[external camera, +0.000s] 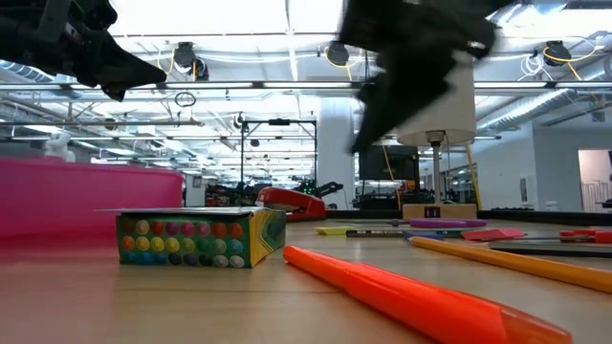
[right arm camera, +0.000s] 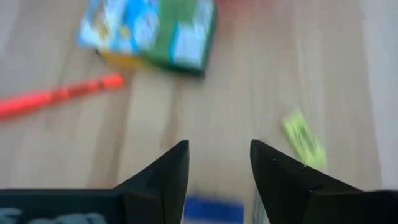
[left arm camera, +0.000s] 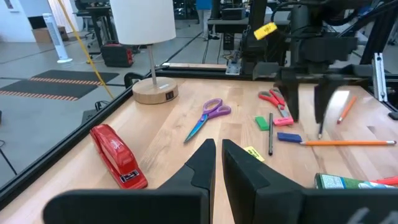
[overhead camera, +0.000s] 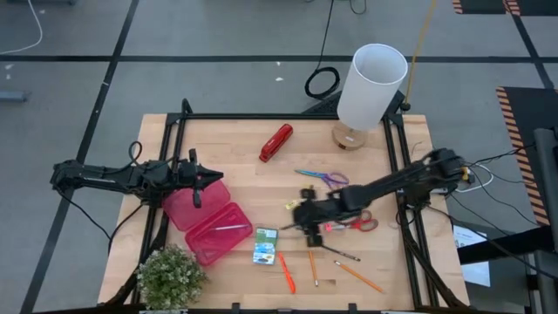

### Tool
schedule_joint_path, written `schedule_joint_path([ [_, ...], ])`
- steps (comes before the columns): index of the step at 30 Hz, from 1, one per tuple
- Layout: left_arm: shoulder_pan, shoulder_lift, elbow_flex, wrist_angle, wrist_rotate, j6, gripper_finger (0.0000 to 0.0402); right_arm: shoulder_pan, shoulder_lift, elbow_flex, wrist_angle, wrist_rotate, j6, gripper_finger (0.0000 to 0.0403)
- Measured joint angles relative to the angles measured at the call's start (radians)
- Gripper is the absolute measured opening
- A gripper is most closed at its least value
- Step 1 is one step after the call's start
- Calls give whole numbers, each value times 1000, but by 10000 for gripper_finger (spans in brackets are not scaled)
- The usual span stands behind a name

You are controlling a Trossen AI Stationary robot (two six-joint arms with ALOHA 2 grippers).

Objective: Pack school essentials
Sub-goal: Put the dark blue pencil into the red supply box

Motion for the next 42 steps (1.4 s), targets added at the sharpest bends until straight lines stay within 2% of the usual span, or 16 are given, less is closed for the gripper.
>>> schedule_joint_path([
  [3, 0, 0, 0, 0, 2, -8, 33, 21, -113, -165, 55, 49, 88, 158],
  [8, 0, 0, 0, -11, 23, -42, 33, 27, -263, -392, 159, 55, 230, 151],
  [13, 0, 0, 0, -57, 40, -103, 33, 51, -379, -550, 171, 106, 304, 146],
  [17, 0, 12, 0, -75, 39, -131, 33, 55, -412, -642, 230, 107, 316, 141],
  [23, 0, 58, 0, -74, 28, -139, 33, 54, -412, -735, 376, 103, 300, 138],
  [33, 0, 114, 0, -73, 25, -140, 33, 54, -413, -803, 477, 103, 290, 135],
  [42, 0, 113, 0, -30, 28, -138, 33, 80, -341, -807, 543, 131, 249, 76],
])
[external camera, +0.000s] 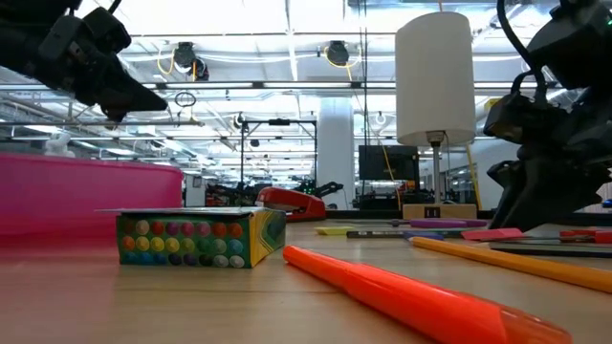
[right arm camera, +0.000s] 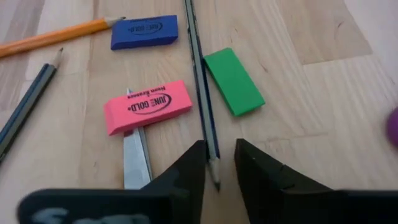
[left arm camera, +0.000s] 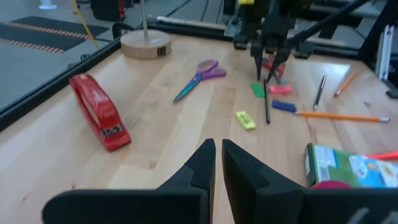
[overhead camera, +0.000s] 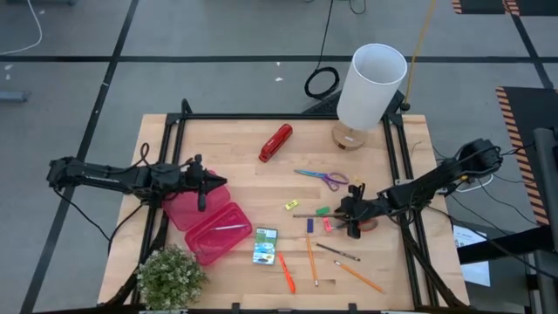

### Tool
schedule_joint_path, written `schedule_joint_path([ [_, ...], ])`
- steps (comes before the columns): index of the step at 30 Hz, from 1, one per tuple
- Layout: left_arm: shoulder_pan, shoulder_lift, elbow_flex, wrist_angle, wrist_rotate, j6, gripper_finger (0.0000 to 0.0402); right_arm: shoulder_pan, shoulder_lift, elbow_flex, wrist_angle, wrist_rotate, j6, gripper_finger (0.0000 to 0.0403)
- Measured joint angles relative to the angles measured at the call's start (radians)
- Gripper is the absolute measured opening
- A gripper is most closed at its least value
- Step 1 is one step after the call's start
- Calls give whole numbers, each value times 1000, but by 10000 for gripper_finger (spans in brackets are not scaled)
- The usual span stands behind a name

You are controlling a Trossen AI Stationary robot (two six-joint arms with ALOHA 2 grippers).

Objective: Pack school essentials
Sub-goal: Put the dark blue pencil into the red supply box

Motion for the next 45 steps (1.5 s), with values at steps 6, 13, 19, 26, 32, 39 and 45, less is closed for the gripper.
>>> schedule_joint_path([
  [6, 0, 0, 0, 12, 4, 9, 33, 1, 34, 1, 26, -7, -2, 27],
  [13, 0, 0, 0, 11, 5, 10, 33, 5, 40, 1, 31, -30, -16, 10],
  [19, 0, 0, 0, 11, 6, 9, 33, 5, 34, -2, 124, -47, -82, 12],
  [26, 0, 0, 0, 10, 6, 11, 33, -11, 13, 77, 143, -51, -153, 12],
  [32, 0, 0, 0, 11, 6, 20, 33, -31, 13, 212, 145, -40, -231, 11],
  [39, 0, 0, 0, 78, 7, 75, 33, -71, 124, 484, 88, -33, -355, 11],
  [45, 0, 0, 0, 128, 17, 112, 33, -116, 331, 765, -35, -98, -441, 12],
])
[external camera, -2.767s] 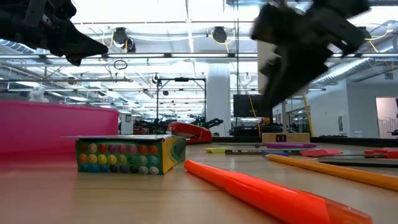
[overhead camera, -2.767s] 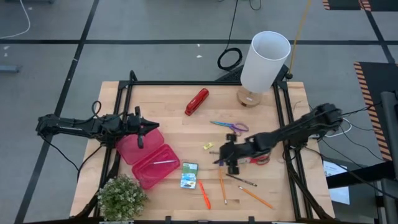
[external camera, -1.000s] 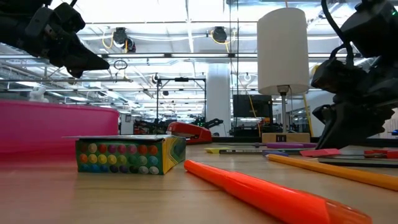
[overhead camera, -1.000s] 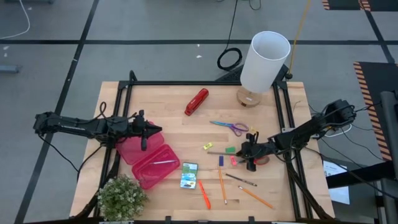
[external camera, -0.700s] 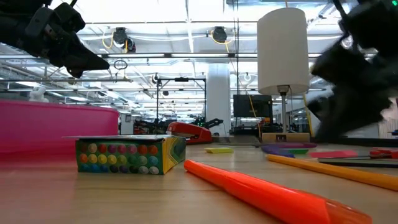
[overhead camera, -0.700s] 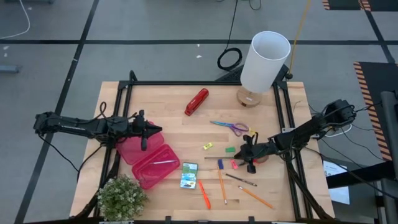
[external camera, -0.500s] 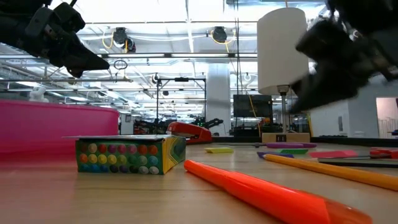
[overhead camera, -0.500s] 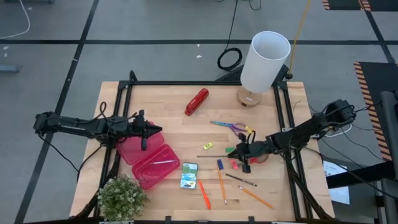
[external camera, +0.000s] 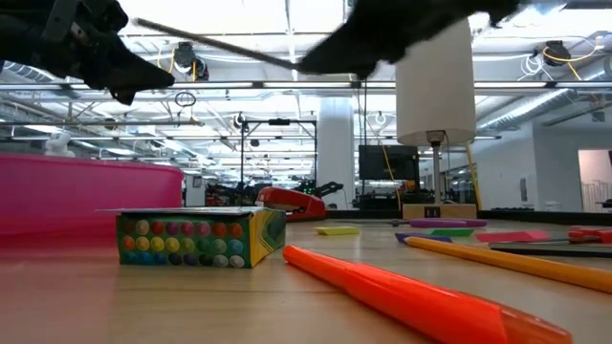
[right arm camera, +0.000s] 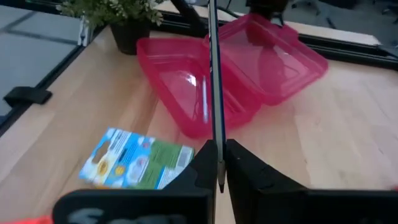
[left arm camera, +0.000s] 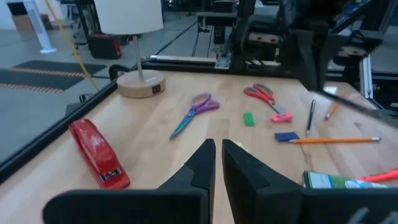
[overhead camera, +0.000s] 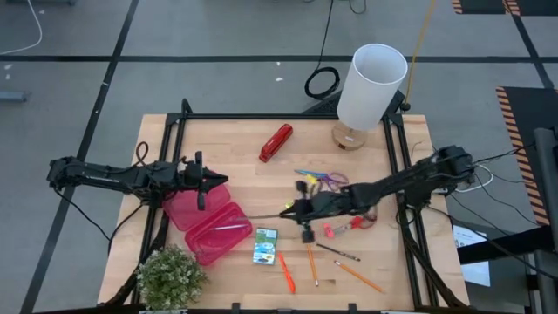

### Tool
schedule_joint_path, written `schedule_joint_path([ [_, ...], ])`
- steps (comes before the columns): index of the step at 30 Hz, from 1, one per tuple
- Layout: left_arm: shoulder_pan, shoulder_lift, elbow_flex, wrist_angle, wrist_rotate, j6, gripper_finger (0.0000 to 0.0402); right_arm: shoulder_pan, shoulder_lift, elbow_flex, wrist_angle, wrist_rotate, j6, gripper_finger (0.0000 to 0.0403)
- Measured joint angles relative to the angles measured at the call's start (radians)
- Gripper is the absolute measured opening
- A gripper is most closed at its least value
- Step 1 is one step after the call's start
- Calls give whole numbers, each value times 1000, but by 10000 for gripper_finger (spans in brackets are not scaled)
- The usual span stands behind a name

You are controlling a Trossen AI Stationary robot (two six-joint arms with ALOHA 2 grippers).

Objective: Pack school essentials
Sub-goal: Put the dark blue pencil into the red supply box

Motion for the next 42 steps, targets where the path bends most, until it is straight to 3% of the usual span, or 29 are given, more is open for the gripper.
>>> schedule_joint_path([
  [9, 0, -1, 0, 14, 7, 30, 33, -58, 297, 359, -79, -178, -42, 12],
  [17, 1, -3, 0, 23, 8, 41, 33, -101, 500, 548, -79, -251, 18, 12],
  [24, 1, -3, 0, 45, 12, 39, 33, -106, 583, 603, -67, -280, 47, 13],
  [42, 1, -3, 0, 56, 17, 33, 33, -106, 596, 605, -74, -299, -2, 18],
])
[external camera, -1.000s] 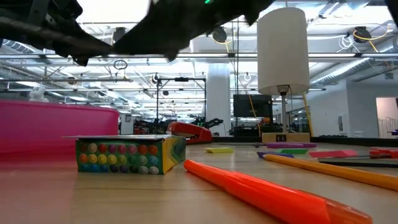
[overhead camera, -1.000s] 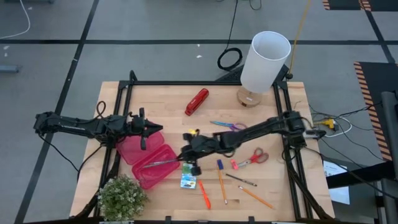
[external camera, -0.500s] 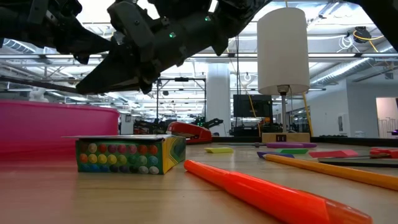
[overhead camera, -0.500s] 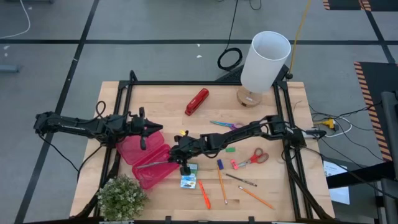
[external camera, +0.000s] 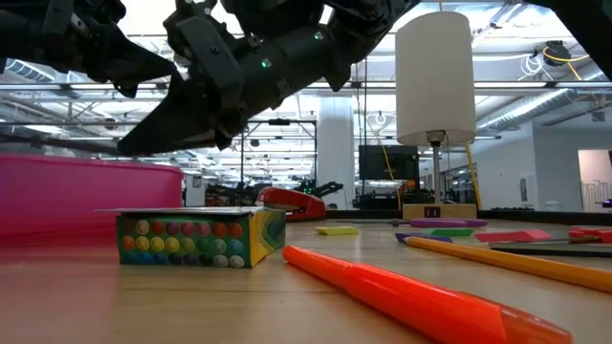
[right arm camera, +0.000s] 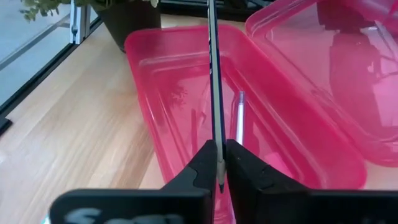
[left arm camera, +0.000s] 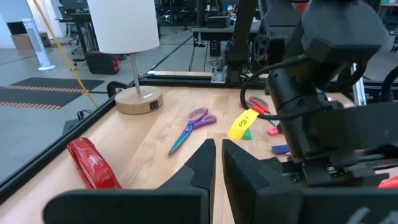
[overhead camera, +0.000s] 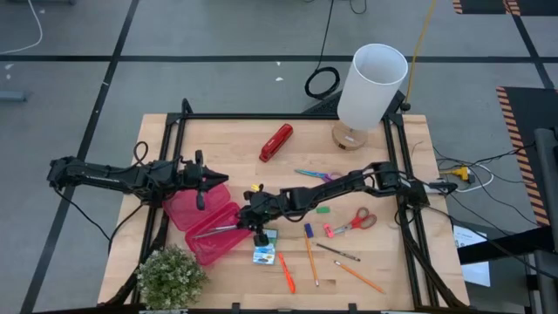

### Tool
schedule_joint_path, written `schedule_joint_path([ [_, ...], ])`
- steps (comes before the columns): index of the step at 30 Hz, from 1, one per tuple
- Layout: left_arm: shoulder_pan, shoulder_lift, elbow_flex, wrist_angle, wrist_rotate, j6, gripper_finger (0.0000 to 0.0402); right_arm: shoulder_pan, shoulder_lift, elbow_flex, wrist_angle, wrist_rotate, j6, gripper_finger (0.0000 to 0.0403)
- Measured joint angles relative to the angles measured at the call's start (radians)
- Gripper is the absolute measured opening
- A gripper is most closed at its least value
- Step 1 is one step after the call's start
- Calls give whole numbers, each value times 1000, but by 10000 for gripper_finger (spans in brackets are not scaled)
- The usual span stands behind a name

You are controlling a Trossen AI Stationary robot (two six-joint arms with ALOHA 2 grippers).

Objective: Pack school essentials
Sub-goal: Put the dark blue pencil into the red supply box

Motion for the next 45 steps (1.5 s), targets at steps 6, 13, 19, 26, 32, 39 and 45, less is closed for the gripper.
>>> schedule_joint_path([
  [6, 0, 0, 0, 0, 0, 0, 33, 0, -2, 0, -6, 0, -12, 39],
  [13, 0, 0, 0, 0, 1, 0, 33, -5, -5, 0, -77, 1, -12, 71],
  [19, 0, 0, 0, -1, 1, 0, 33, -5, -73, 0, -155, 2, -12, 98],
  [26, 0, 0, 0, -2, 2, 0, 33, 35, -212, -3, -330, 14, 1, 118],
  [32, 0, 0, 0, -3, 26, -5, 33, 139, -349, -104, -516, 183, 44, 118],
  [39, -1, 1, 0, -3, 27, -5, 33, 269, -558, -353, -537, 321, 254, 118],
  [45, 0, 1, 0, -3, 27, -20, 33, 375, -725, -570, -536, 401, 476, 119],
])
